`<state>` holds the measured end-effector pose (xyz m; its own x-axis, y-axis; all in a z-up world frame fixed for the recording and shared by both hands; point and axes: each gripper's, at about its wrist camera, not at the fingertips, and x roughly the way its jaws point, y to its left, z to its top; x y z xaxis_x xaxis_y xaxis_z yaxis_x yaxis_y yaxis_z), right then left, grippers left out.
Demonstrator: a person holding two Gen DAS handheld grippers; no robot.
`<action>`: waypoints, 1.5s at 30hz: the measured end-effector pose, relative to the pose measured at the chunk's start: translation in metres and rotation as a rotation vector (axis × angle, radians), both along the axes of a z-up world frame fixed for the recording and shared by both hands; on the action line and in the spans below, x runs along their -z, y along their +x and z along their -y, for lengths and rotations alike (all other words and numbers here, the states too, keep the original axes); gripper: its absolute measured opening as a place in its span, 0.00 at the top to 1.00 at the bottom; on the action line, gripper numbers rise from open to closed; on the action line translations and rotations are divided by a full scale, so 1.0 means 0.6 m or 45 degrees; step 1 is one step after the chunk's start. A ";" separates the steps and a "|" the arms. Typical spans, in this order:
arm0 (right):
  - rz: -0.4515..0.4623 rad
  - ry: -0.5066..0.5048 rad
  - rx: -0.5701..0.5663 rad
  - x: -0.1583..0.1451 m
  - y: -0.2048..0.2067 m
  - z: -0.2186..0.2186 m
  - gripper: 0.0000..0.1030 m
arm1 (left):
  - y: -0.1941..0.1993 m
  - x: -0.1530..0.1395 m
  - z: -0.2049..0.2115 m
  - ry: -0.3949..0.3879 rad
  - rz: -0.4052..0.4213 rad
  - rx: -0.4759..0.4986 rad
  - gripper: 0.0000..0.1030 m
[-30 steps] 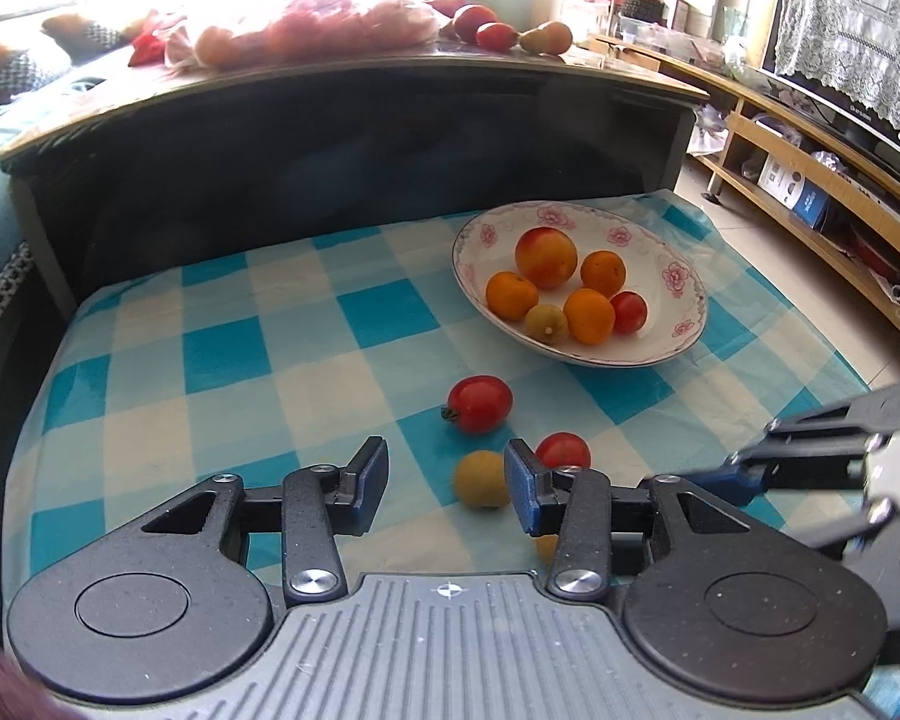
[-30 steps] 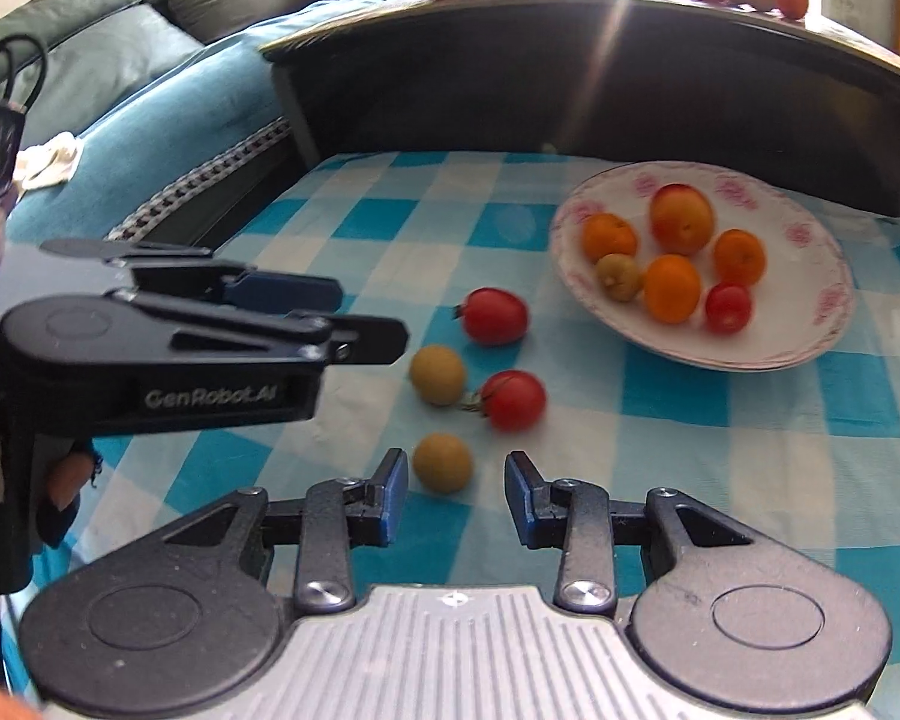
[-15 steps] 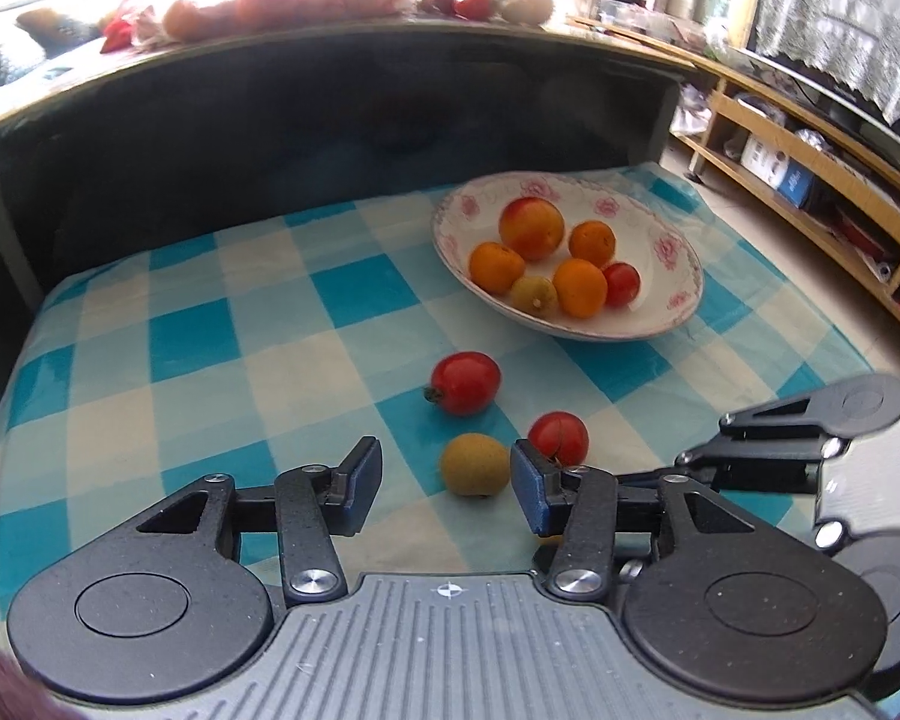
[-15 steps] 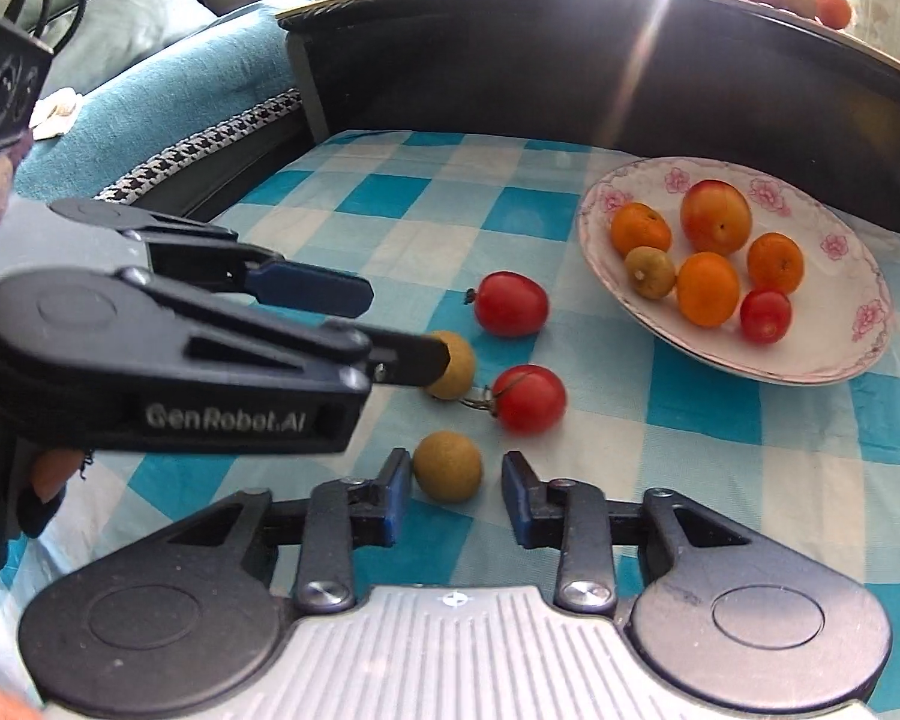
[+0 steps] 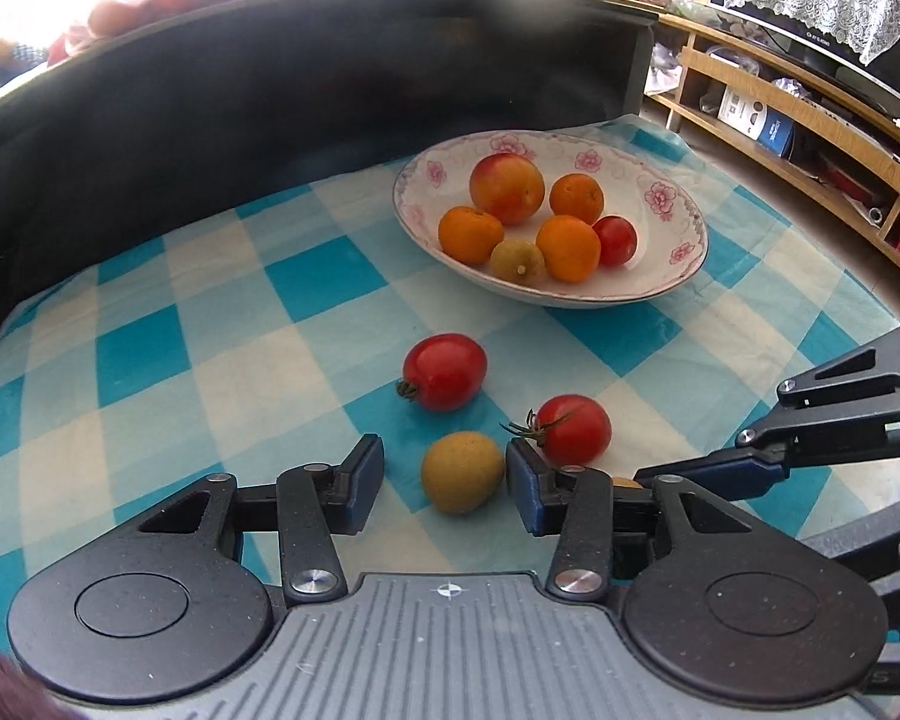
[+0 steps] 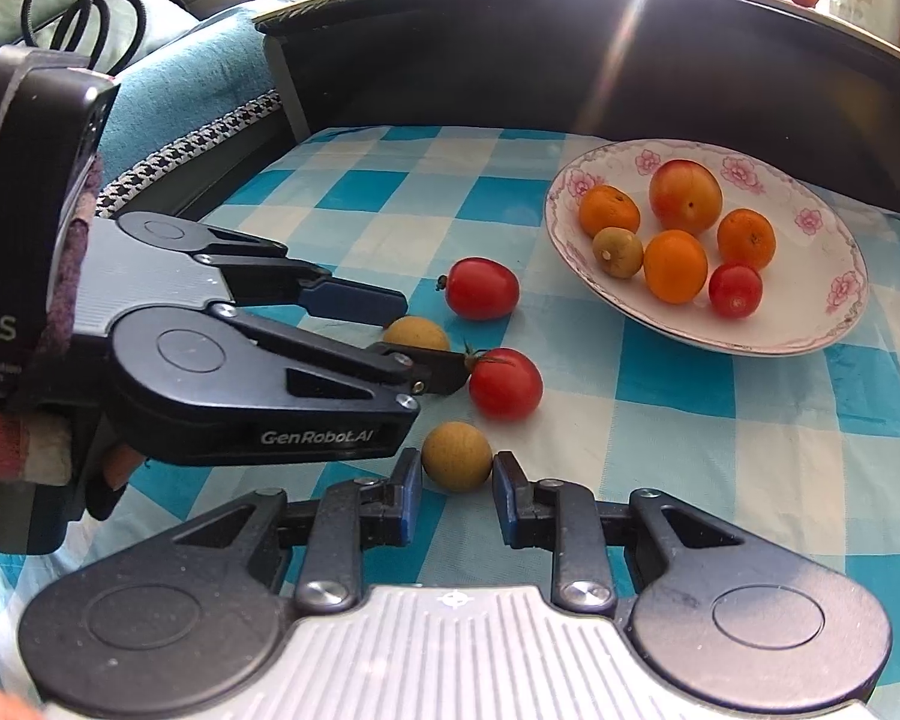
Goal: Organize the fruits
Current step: 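Move the right gripper toward a brown longan while the left approaches another longan, then close the right gripper on its longan while the left closes on the other longan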
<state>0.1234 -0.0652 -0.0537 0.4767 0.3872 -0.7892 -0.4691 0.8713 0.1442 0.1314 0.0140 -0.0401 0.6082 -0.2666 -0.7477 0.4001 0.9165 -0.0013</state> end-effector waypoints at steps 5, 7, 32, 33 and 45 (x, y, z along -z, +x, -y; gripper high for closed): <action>-0.003 -0.017 0.012 -0.002 -0.003 0.004 0.71 | -0.010 -0.003 0.008 0.008 -0.006 0.025 0.63; -0.002 -0.024 0.018 -0.002 -0.006 0.006 0.71 | -0.019 -0.004 0.007 0.009 -0.016 0.028 0.65; -0.014 -0.036 0.098 -0.003 -0.056 0.040 0.71 | -0.028 0.003 0.020 0.004 0.031 -0.074 0.45; -0.014 -0.034 0.098 -0.003 -0.055 0.039 0.71 | -0.029 0.004 0.022 0.005 0.037 -0.072 0.48; -0.024 -0.057 0.095 -0.007 -0.062 0.039 0.71 | -0.074 -0.005 0.023 0.015 -0.022 -0.026 0.66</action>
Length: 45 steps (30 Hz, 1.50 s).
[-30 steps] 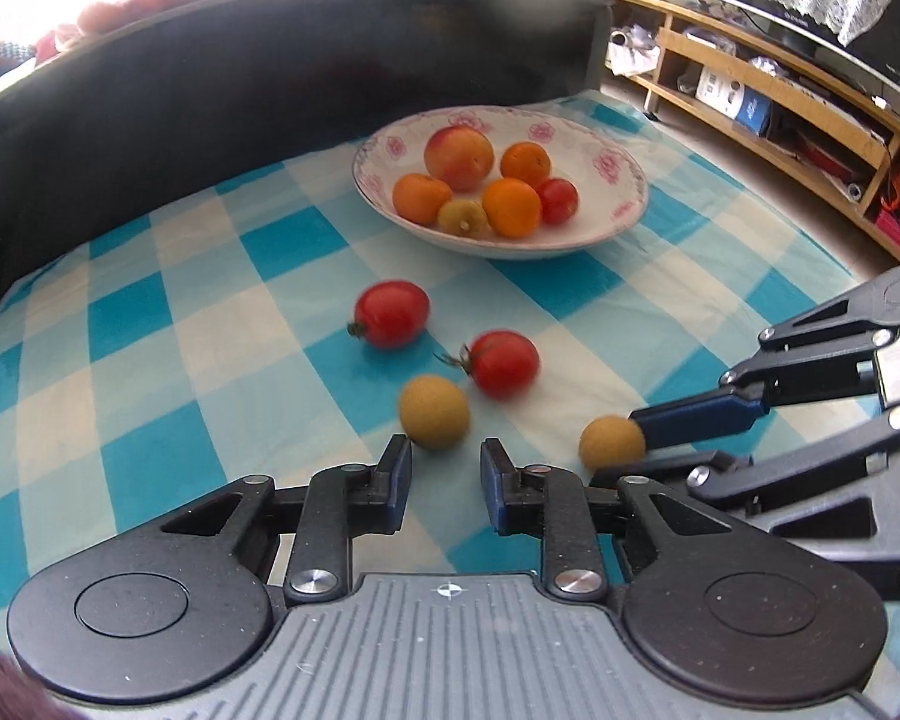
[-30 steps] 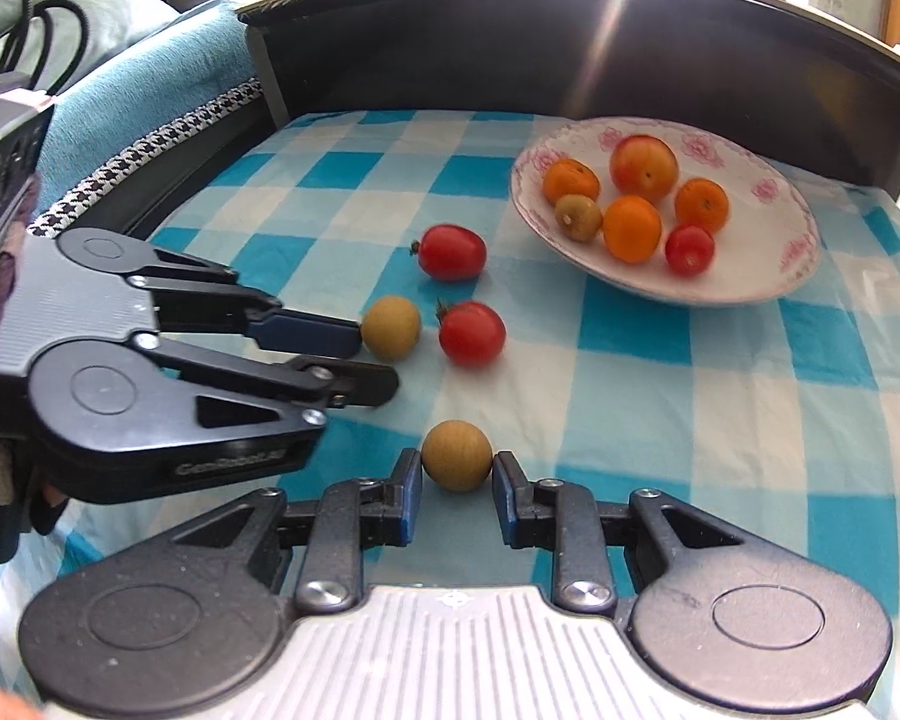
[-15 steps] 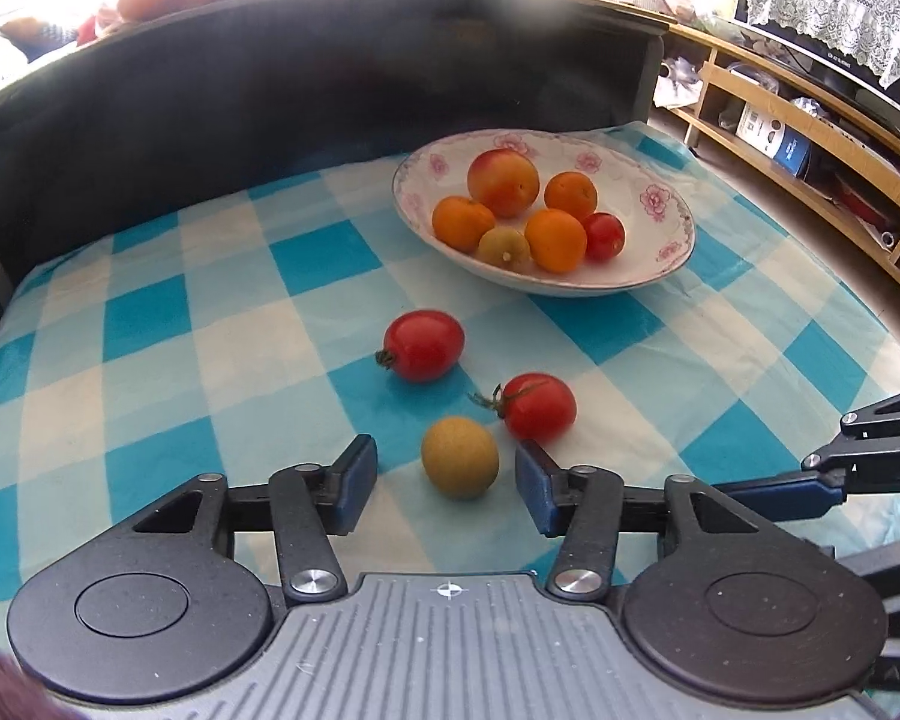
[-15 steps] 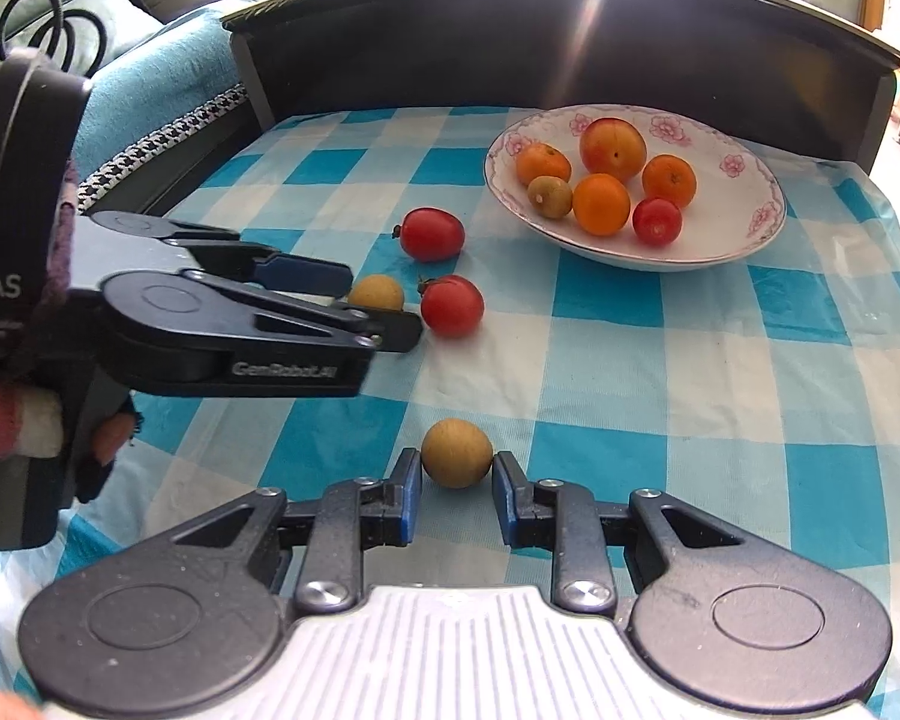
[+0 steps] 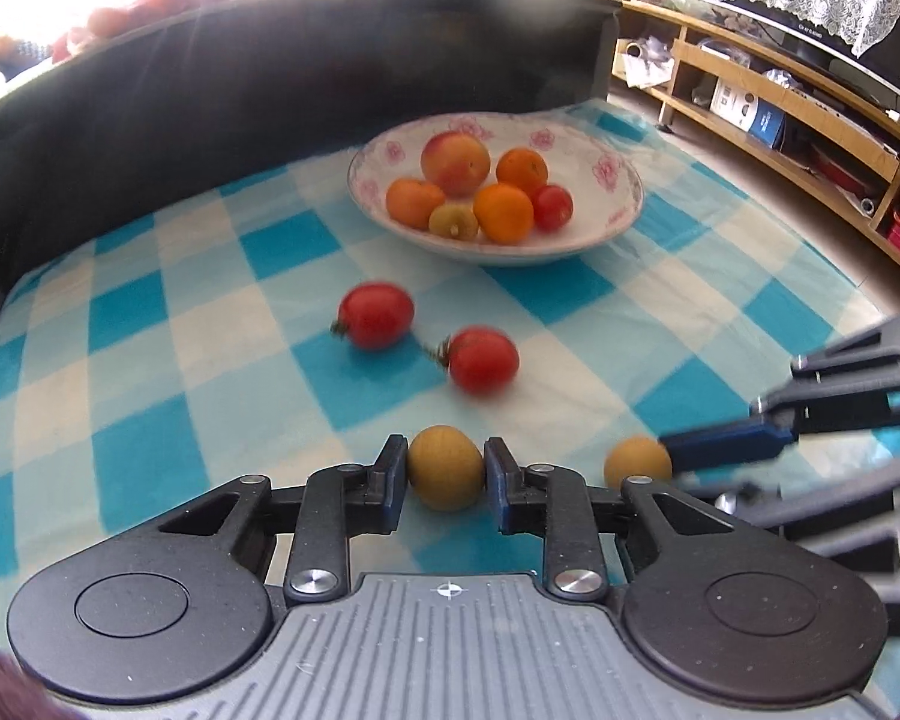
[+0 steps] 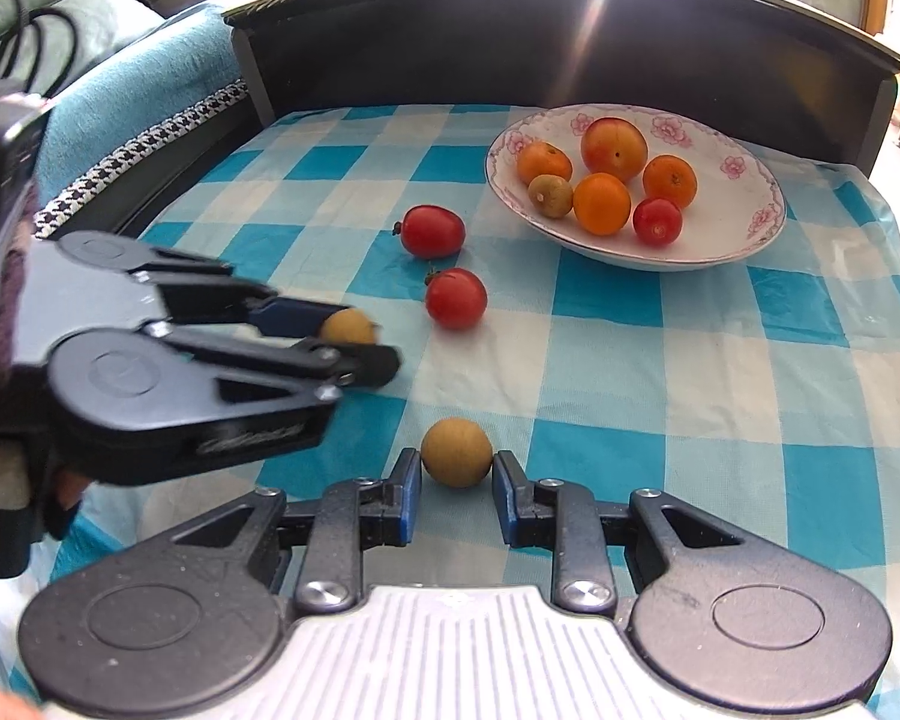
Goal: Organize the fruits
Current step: 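Close the right gripper on its longan while the left closes on the other longan, then lift the longan with the right gripper while the left lifts its longan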
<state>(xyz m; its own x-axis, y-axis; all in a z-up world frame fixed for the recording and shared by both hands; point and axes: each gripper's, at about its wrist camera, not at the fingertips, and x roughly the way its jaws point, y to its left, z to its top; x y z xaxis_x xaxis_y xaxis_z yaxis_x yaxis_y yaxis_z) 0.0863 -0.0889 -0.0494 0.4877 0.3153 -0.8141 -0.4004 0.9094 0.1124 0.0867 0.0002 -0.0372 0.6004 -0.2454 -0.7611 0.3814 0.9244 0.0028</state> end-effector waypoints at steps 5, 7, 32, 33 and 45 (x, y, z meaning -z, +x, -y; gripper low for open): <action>-0.017 -0.013 0.001 -0.002 -0.021 0.001 0.71 | -0.043 -0.004 -0.007 0.007 -0.041 0.003 0.66; -0.014 -0.019 -0.003 -0.002 -0.031 -0.001 0.71 | -0.060 -0.005 -0.005 0.011 -0.055 0.011 0.66; 0.022 0.021 0.034 0.000 0.007 0.002 0.60 | -0.097 -0.005 0.003 -0.034 -0.097 0.001 0.62; 0.023 0.016 0.034 0.001 0.008 0.000 0.60 | -0.096 -0.005 0.004 -0.030 -0.096 0.000 0.62; 0.034 -0.073 -0.006 0.005 0.005 -0.021 0.67 | -0.108 -0.004 0.010 0.017 -0.073 -0.025 0.59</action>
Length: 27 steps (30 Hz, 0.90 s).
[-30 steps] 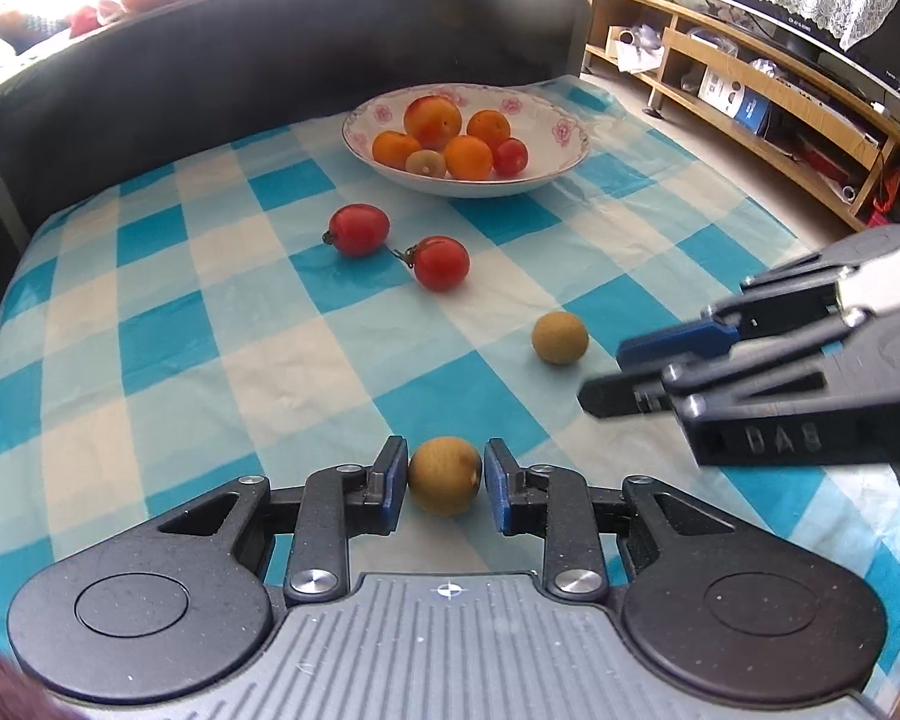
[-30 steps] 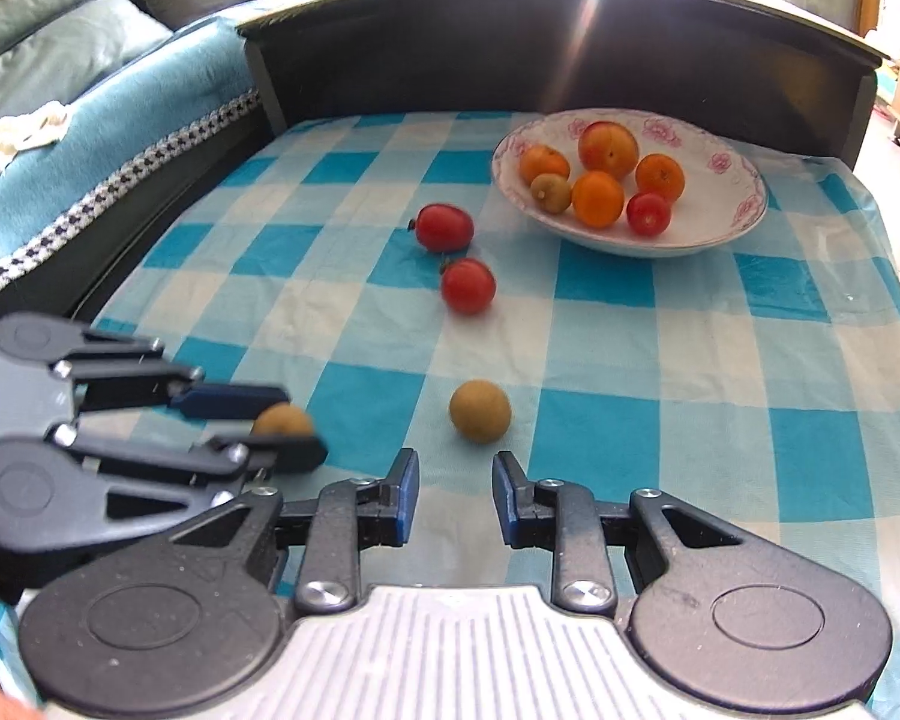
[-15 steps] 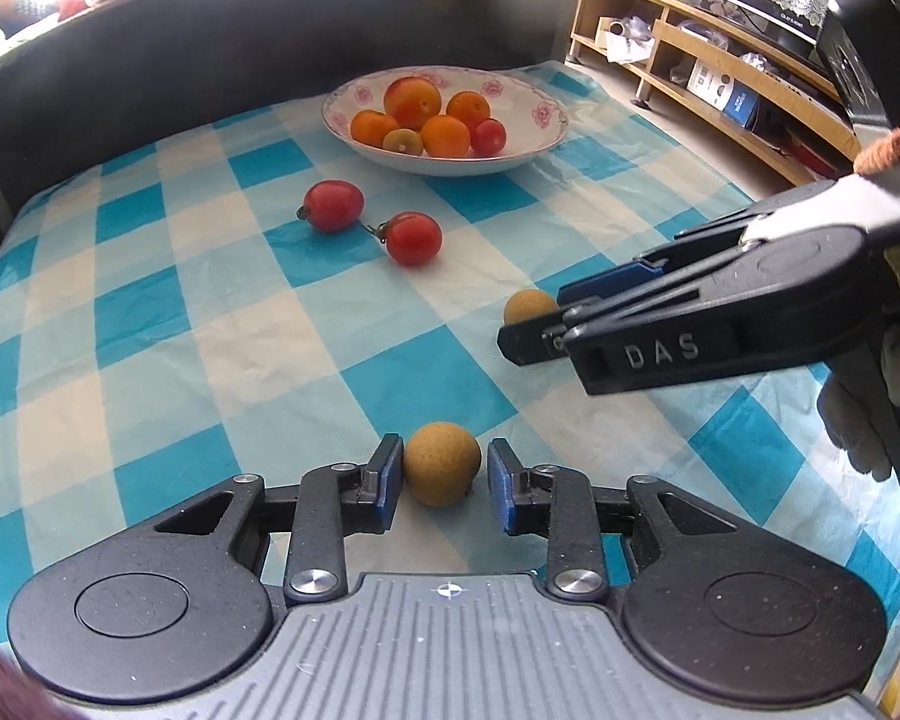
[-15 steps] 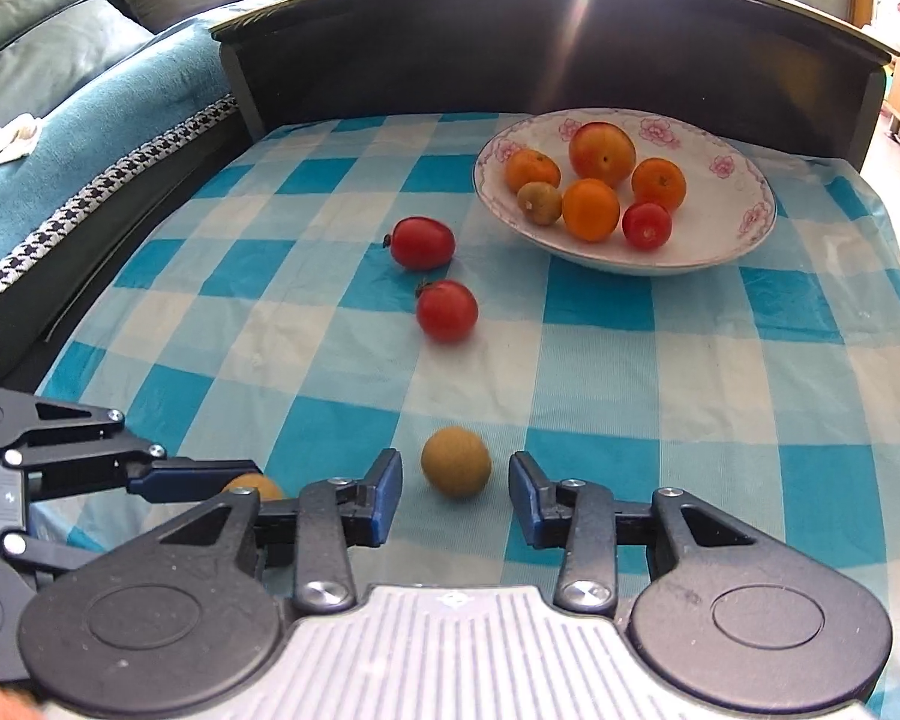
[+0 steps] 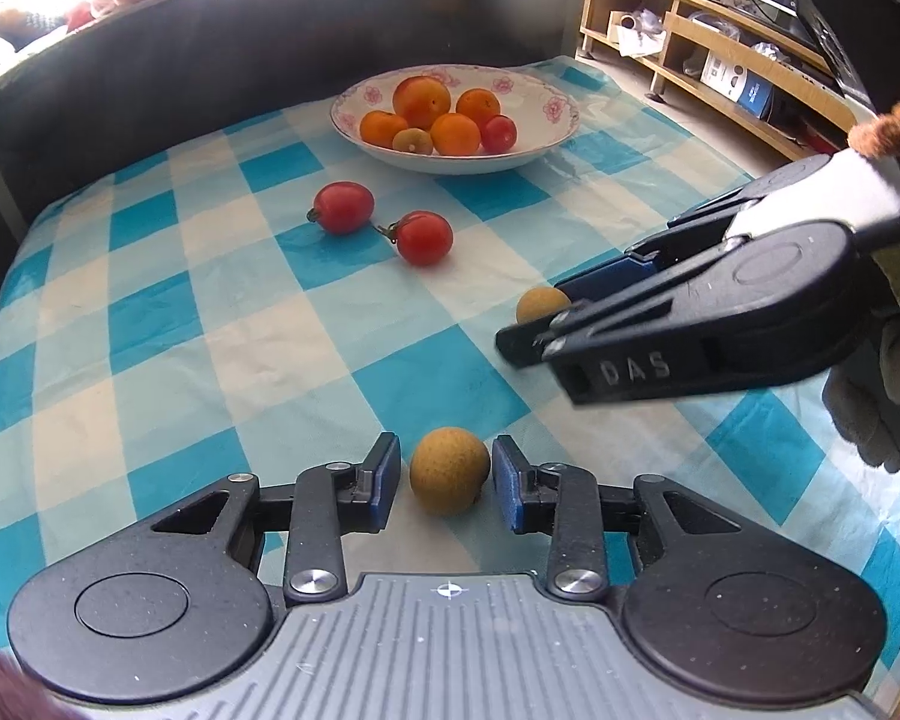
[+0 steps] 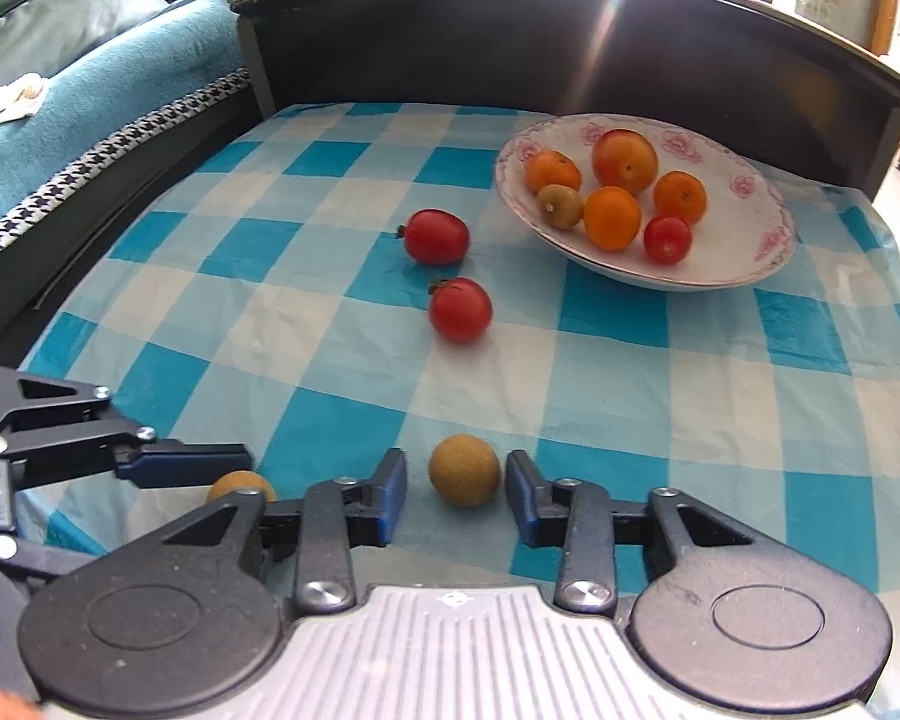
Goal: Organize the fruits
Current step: 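Lift the longan with the right gripper while the left lifts its longan, then carry both held longans over the white bowl with both grippers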
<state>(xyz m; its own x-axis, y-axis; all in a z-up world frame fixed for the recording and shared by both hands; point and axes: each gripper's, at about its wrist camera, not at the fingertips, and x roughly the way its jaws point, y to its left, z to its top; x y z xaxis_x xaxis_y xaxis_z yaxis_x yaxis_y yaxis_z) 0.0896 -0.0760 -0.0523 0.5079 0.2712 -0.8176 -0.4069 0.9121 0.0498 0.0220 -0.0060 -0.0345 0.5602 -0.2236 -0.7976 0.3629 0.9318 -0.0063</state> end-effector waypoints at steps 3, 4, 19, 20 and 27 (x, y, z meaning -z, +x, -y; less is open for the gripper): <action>0.004 -0.030 -0.001 -0.001 -0.004 -0.001 0.71 | -0.006 0.001 -0.001 -0.005 0.017 -0.002 0.59; 0.008 -0.035 -0.002 -0.001 -0.007 -0.002 0.72 | -0.005 0.002 -0.001 -0.007 0.023 0.002 0.59; 0.009 -0.084 0.040 -0.011 -0.069 0.014 0.72 | -0.020 -0.001 0.010 0.045 0.049 0.037 0.67; 0.012 -0.085 0.042 -0.013 -0.072 0.014 0.72 | -0.021 -0.001 0.010 0.052 0.052 0.039 0.67; 0.015 -0.096 0.050 -0.018 -0.083 0.020 0.72 | -0.029 -0.003 0.015 0.071 0.059 0.052 0.67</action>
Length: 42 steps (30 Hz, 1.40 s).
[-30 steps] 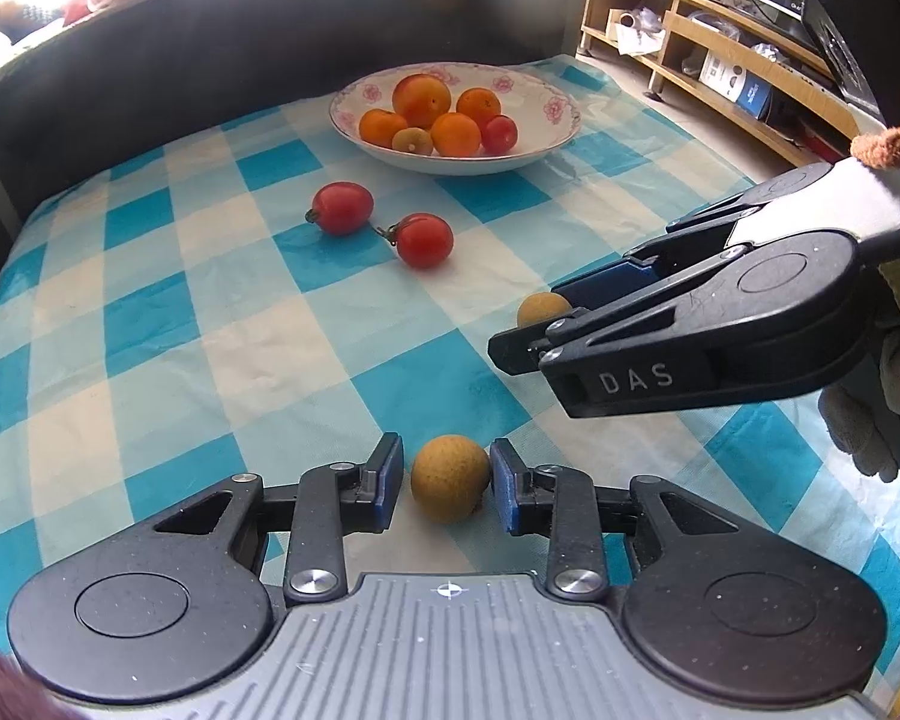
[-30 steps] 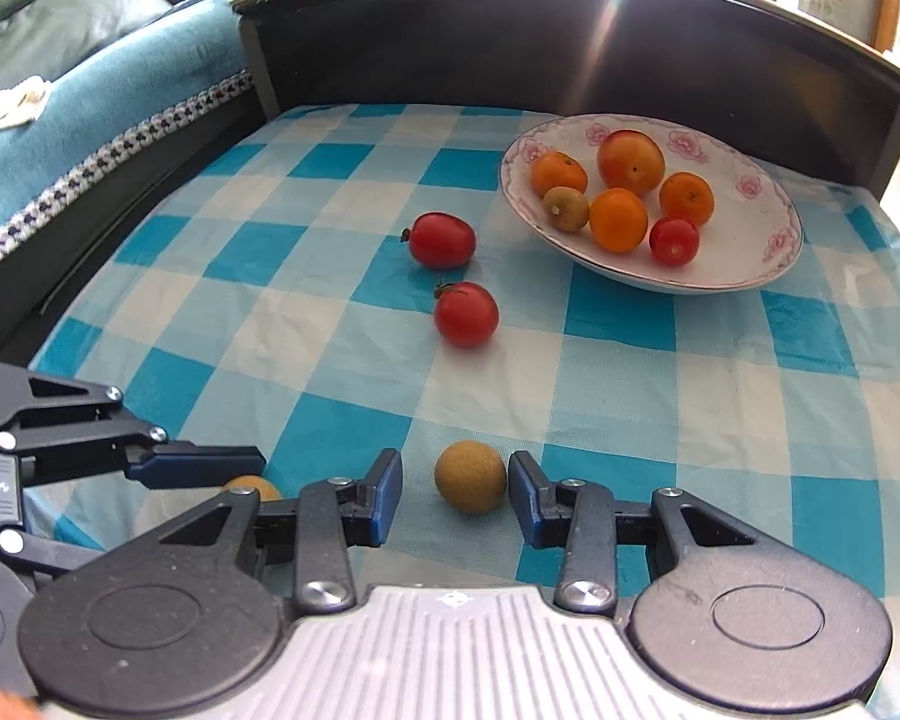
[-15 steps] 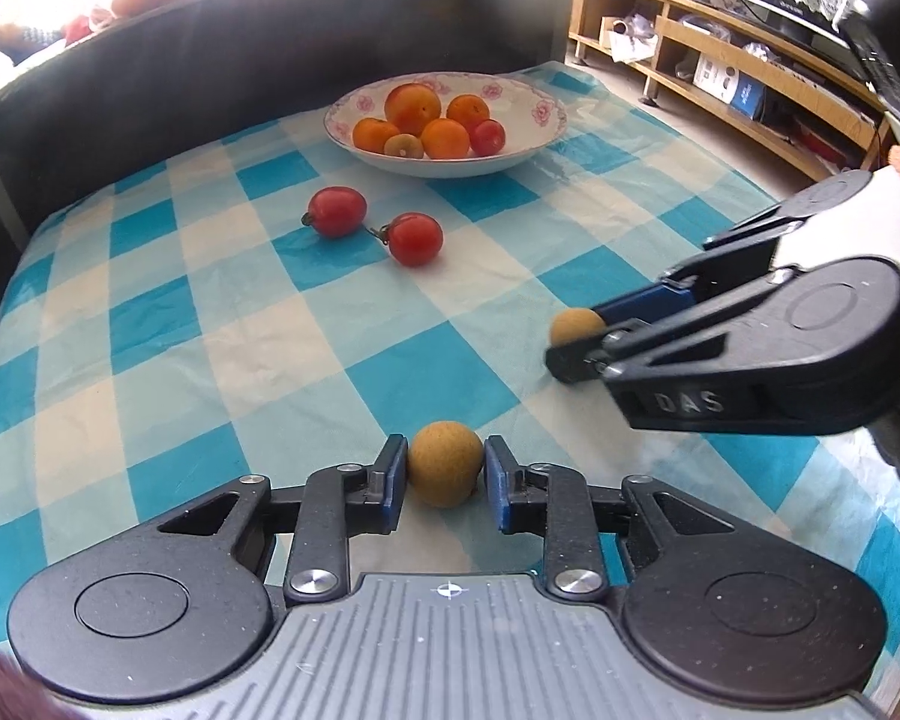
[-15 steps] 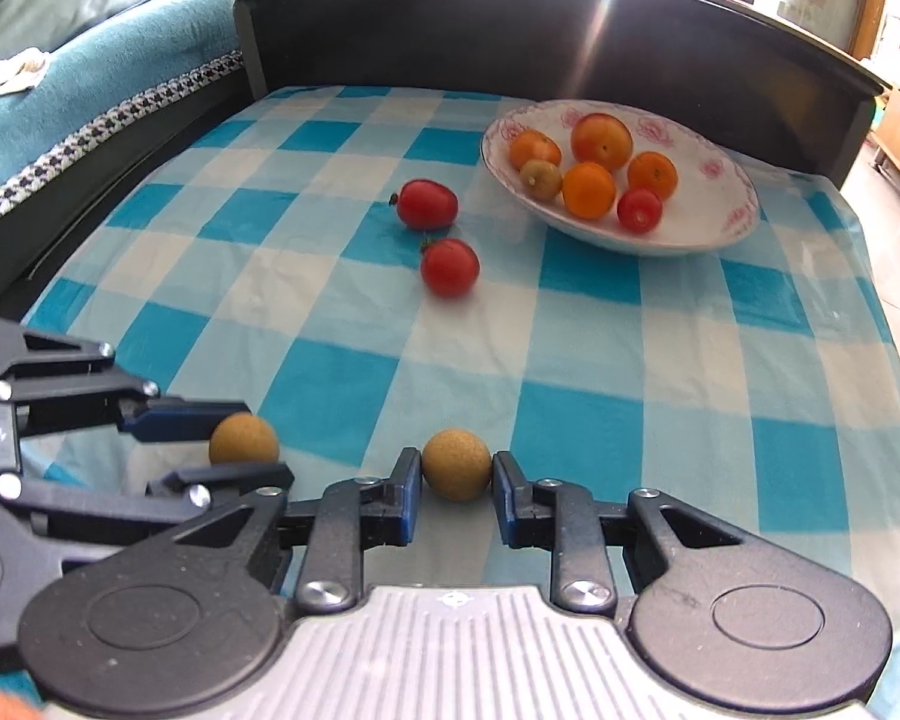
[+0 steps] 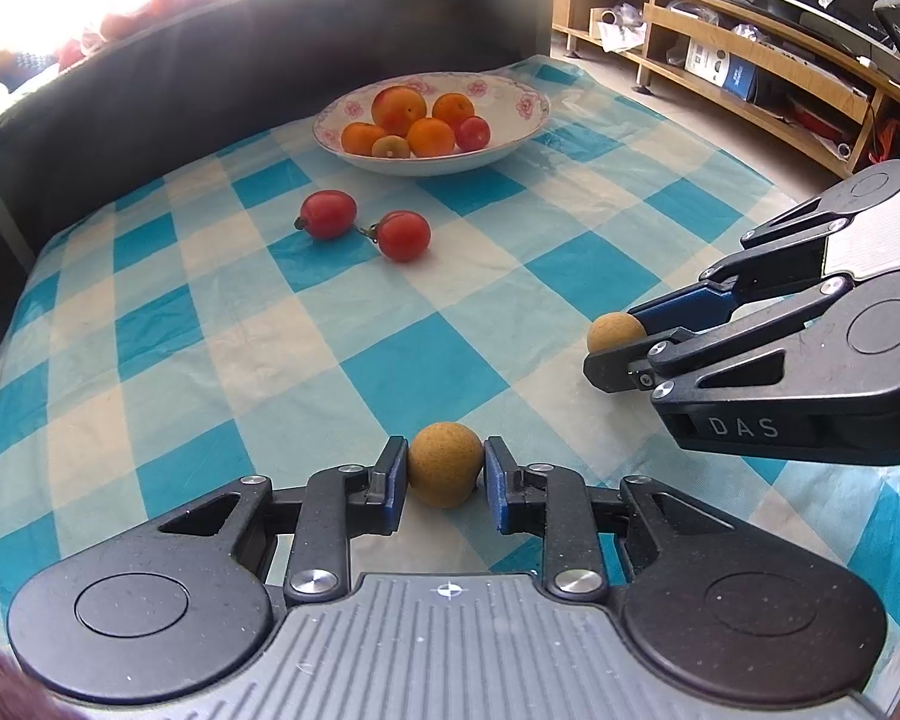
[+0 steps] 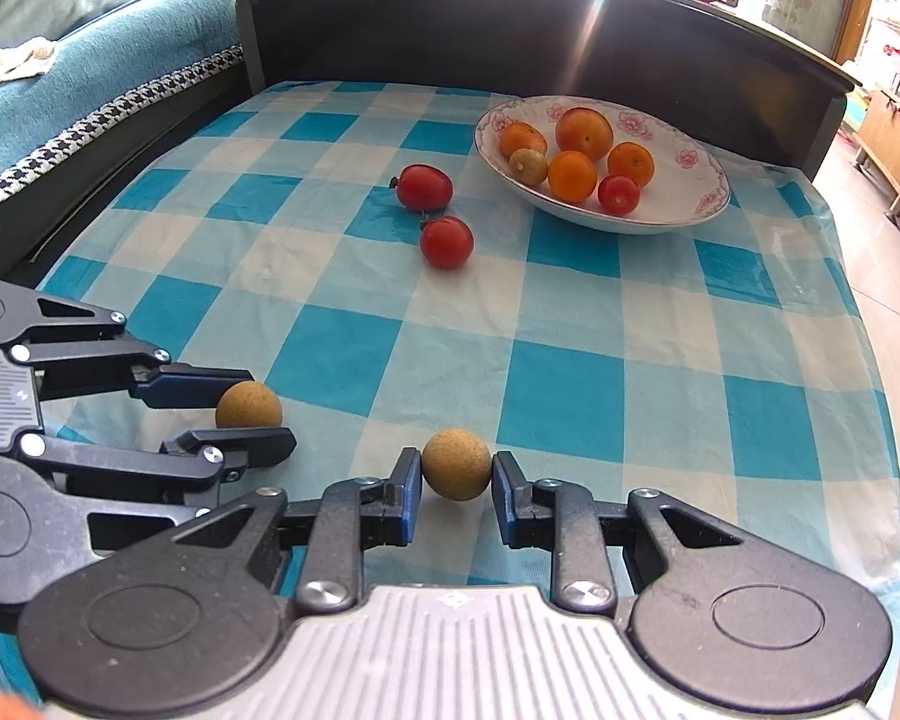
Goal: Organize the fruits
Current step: 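Carry both held longans over the white bowl with both grippers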
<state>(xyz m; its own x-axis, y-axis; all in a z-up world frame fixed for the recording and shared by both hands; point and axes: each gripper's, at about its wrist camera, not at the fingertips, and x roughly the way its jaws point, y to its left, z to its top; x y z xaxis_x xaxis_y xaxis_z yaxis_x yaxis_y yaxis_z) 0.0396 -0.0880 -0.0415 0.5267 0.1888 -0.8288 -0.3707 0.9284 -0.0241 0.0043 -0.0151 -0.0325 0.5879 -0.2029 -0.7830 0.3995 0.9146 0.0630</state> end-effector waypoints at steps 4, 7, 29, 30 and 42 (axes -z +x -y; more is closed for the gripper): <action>-0.003 0.000 -0.015 -0.003 -0.008 -0.003 0.72 | -0.005 -0.001 0.003 0.007 0.003 0.004 0.67; -0.012 -0.019 -0.034 0.000 -0.014 -0.009 0.72 | -0.007 -0.002 0.004 0.010 0.010 0.002 0.67; 0.063 -0.020 -0.046 -0.065 -0.032 -0.016 0.72 | -0.013 -0.068 -0.006 -0.056 0.105 -0.066 0.67; 0.071 -0.023 -0.044 -0.069 -0.029 -0.016 0.72 | -0.012 -0.071 -0.004 -0.062 0.111 -0.065 0.67; 0.079 0.041 -0.010 -0.078 0.029 0.007 0.72 | 0.052 -0.081 0.007 -0.093 0.110 -0.062 0.67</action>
<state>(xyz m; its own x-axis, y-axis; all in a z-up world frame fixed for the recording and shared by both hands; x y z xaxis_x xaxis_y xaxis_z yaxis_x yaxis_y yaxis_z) 0.0570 -0.0923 0.0050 0.5752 0.2191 -0.7882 -0.3767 0.9262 -0.0175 0.0354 -0.0194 0.0163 0.6628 -0.2272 -0.7135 0.3507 0.9361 0.0276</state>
